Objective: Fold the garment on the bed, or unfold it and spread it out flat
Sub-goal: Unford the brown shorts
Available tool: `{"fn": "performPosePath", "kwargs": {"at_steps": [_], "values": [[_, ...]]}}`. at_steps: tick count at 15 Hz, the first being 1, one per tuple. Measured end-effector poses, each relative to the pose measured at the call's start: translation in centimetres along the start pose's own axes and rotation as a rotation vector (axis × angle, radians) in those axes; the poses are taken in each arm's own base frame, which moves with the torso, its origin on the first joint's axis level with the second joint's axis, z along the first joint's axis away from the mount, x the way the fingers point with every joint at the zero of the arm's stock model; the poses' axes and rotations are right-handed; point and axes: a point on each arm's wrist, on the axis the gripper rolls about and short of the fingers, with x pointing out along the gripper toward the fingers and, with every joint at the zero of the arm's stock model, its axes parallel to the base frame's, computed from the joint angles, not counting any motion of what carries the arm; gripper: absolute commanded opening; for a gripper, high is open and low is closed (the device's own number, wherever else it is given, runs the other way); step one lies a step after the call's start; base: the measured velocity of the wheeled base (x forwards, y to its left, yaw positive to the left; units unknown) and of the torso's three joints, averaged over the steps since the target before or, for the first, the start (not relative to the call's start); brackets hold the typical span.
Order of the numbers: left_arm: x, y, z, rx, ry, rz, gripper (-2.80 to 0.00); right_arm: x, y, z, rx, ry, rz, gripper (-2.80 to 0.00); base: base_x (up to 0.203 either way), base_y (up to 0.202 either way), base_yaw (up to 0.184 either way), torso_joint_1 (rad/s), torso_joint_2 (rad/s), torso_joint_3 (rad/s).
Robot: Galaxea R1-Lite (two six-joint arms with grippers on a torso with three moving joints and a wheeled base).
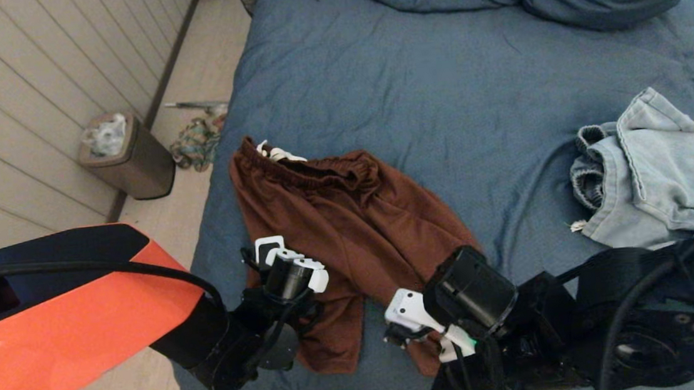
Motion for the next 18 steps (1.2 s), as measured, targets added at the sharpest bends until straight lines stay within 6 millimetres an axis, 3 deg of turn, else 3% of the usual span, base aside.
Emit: {"fn": "performPosePath", "kwargs": {"at_steps": [6,11,18], "values": [[0.1,0.0,-0.2,0.004,0.004,0.003,-2.8,3.8,0.4,-0.6,-0.006,0.101,0.014,0.0,0.0,0.0,0.0,0.0,0.0,0.0],[0.1,-0.1,-0.2,0.004,0.004,0.002,-2.8,6.0,0.4,0.5,0.043,-0.001,-0.005,0.0,0.0,0.0,0.0,0.0,0.0,0.0],[0.2,0.0,-0.3,0.004,-0.002,0.02,-2.8,8.1,0.4,1.3,0.11,-0.085,-0.234,0.0,0.0,0.0,0.0,0.0,0.0,0.0]]}}
